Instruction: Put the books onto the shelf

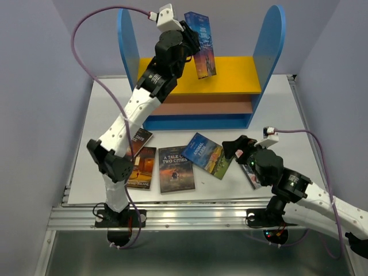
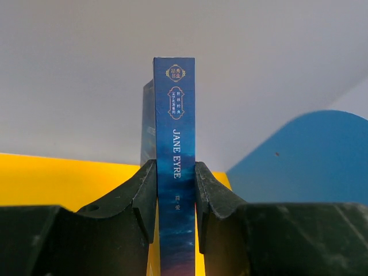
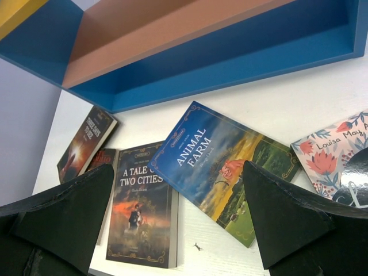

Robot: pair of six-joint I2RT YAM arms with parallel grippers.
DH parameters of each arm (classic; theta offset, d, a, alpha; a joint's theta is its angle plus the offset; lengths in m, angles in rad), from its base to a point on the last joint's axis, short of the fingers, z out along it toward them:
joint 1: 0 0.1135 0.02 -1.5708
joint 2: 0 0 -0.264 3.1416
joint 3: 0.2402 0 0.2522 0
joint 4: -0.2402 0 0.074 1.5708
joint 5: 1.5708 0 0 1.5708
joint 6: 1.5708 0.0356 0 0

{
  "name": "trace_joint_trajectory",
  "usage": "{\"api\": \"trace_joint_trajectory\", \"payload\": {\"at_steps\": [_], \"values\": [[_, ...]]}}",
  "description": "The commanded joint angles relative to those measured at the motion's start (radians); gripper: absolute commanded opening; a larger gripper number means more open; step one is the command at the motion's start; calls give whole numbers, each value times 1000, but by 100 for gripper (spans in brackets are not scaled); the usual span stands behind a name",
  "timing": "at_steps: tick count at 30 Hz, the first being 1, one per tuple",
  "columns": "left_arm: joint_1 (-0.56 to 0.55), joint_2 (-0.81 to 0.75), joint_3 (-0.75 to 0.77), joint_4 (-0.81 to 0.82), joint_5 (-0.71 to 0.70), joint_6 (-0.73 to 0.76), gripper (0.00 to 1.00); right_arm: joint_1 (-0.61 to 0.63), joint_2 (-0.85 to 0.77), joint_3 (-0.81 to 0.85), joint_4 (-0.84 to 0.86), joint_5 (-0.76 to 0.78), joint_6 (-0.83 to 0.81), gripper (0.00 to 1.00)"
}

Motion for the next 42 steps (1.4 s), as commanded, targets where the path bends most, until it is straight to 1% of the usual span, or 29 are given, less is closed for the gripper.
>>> {"api": "trace_joint_trajectory", "payload": {"at_steps": [1, 2, 4, 6, 7, 9, 10, 13, 18, 20, 24, 26, 27, 28, 29, 30, 31, 32, 33, 34, 36, 37, 41, 42], "values": [[33, 53, 191, 211, -32, -116, 0, 5, 15, 49, 18, 52, -21, 100], [45, 65, 199, 214, -51, -133, 0, 5, 22, 55, 18, 54, -25, 100], [50, 79, 173, 220, -132, -173, 0, 5, 25, 60, 18, 62, -32, 100], [50, 67, 106, 218, -215, -196, 0, 5, 31, 61, 19, 68, -35, 100], [50, 58, 45, 212, -244, -231, 0, 5, 31, 61, 18, 69, -35, 100], [48, 17, -22, 212, -288, -257, 0, 5, 35, 61, 18, 69, -35, 100], [48, 3, -86, 212, -325, -297, 0, 5, 41, 61, 18, 68, -38, 100], [46, -53, -181, 186, -388, -375, 0, 5, 51, 60, 19, 59, -35, 100], [34, -115, -341, 142, -457, -518, 0, 5, 68, 58, 19, 55, -19, 100], [22, -135, -379, 104, -486, -547, 0, 5, 84, 72, 18, 60, -15, 100], [-12, -183, -459, 80, -528, -575, 0, 5, 116, 98, 18, 60, -40, 100], [-22, -201, -505, 31, -534, -650, 0, 5, 133, 106, 18, 62, -48, 100], [-23, -212, -522, 25, -530, -667, 4, 5, 142, 109, 18, 60, -49, 100], [-26, -232, -540, 24, -534, -685, 25, 5, 162, 118, 16, 56, -54, 100], [-27, -241, -565, 16, -540, -697, 36, 5, 173, 124, 13, 51, -54, 100], [-27, -249, -571, 10, -543, -705, 45, 5, 183, 130, 8, 45, -51, 100], [-32, -261, -577, 2, -549, -707, 60, 5, 205, 144, -8, 45, -39, 100], [-32, -266, -583, -7, -551, -702, 65, 5, 211, 149, -15, 49, -34, 100], [-36, -274, -585, -21, -551, -702, 77, 5, 217, 155, -21, 52, -35, 100], [-38, -278, -588, -24, -546, -702, 83, 5, 223, 159, -21, 52, -37, 100], [-42, -290, -599, -24, -534, -682, 89, 5, 242, 181, -22, 49, -43, 100], [-46, -301, -603, -24, -517, -673, 98, 5, 248, 190, -22, 45, -54, 100], [-76, -338, -645, -25, -481, -626, 99, 5, 292, 244, -38, 33, -74, 100], [-82, -353, -652, -27, -471, -592, 99, 5, 323, 282, -50, 32, -81, 100]]}}
